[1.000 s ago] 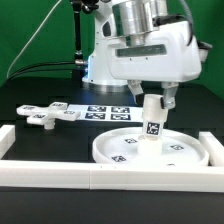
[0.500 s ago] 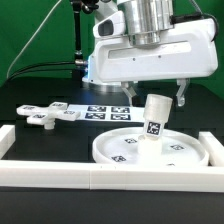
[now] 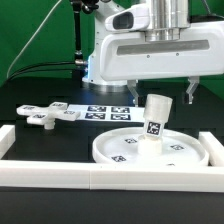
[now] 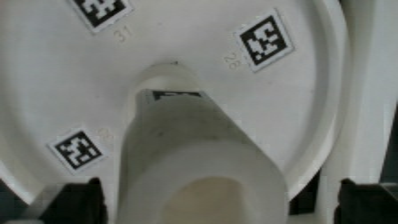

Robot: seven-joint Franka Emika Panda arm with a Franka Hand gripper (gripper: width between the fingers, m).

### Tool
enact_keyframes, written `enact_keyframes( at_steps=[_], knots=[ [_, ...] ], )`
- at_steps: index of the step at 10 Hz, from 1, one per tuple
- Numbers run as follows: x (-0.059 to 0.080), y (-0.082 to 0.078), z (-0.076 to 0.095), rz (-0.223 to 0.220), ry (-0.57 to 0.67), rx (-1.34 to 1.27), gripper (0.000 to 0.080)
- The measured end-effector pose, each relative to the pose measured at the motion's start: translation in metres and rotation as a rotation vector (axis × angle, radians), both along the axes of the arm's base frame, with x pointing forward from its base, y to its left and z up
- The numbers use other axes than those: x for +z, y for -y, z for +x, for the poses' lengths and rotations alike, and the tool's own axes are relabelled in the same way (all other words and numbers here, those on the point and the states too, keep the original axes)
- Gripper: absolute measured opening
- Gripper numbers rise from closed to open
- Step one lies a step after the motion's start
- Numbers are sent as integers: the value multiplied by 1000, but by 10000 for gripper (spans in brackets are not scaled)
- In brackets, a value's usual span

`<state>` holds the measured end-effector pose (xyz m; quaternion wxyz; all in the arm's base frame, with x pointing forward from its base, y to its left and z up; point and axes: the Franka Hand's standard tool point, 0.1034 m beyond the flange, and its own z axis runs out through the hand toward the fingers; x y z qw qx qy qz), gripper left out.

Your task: Assemble round table

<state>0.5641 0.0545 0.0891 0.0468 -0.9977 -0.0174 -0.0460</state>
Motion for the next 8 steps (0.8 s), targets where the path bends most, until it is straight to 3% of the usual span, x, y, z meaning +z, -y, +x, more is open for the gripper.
enact_keyframes(
  at_steps=[4, 8],
  knots=[
    [0, 0, 0, -27, 21, 231, 648],
    [1, -6, 4, -123, 45, 645, 648]
  ],
)
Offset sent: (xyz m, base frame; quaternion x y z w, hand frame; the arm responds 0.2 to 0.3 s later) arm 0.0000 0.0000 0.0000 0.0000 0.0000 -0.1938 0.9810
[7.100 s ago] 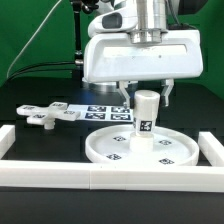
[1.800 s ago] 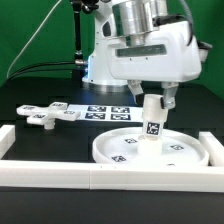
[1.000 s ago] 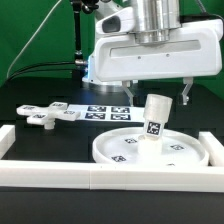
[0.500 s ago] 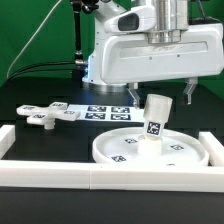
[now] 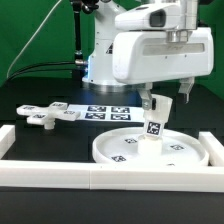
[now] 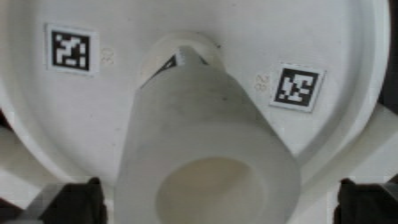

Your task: Assemble round table

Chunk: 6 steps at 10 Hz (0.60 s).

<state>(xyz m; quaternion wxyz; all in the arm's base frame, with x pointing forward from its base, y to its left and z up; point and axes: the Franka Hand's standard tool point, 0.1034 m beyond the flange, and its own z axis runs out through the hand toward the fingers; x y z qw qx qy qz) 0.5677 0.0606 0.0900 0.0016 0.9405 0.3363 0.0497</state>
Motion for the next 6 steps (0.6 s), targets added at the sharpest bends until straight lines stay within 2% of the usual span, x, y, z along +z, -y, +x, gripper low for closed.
enact_keyframes(
  at_steps=[3, 6],
  knots=[
    [-2, 12, -1, -18, -4, 163, 648],
    [-4, 14, -1, -41, 2, 383, 648]
  ],
)
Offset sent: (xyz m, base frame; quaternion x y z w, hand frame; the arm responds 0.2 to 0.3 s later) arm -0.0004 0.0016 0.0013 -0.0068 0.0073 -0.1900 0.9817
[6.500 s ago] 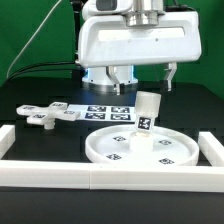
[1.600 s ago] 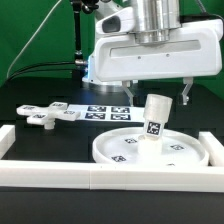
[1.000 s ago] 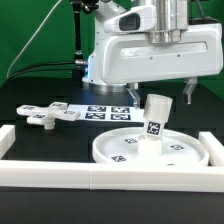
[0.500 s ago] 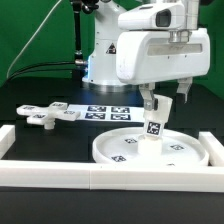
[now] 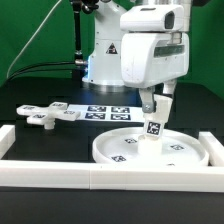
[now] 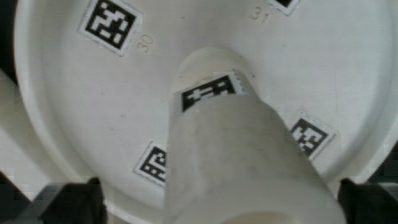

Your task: Assemble round table

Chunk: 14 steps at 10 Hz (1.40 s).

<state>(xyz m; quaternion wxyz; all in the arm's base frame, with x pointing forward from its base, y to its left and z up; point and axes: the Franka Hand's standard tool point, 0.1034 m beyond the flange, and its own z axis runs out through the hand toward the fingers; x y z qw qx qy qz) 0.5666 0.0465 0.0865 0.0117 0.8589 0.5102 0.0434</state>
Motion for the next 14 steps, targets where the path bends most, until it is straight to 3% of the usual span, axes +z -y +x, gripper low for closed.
enact_keyframes(
  at_steps=[3, 4, 5, 8, 11, 14],
  knots=[
    [0, 1, 0, -12, 1, 85, 634],
    [-1, 1, -1, -12, 0, 86, 460],
    [-1, 1, -1, -12, 0, 86, 407],
    [-1, 1, -1, -10, -1, 76, 407],
    [-1, 6, -1, 56, -19, -259, 407],
    [-1, 6, -1, 84, -28, -501, 407]
  ],
)
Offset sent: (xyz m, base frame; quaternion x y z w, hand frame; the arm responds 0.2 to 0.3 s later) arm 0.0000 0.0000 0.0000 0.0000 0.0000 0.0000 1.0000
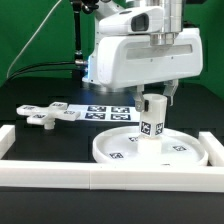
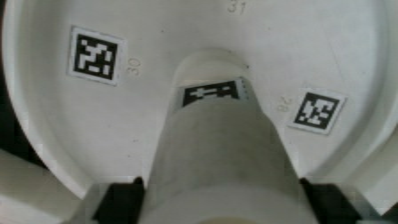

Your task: Assemble round table

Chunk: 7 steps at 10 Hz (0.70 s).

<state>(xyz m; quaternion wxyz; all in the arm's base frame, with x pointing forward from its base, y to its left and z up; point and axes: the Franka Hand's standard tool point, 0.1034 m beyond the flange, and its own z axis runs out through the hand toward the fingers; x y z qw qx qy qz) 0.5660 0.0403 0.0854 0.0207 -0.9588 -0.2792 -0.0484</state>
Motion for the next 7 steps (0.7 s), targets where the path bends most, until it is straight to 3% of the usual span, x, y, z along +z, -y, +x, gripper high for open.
enact_keyframes(
  at_steps=[7],
  knots=[
    [-2, 8, -1, 91, -33, -711, 407]
  ],
)
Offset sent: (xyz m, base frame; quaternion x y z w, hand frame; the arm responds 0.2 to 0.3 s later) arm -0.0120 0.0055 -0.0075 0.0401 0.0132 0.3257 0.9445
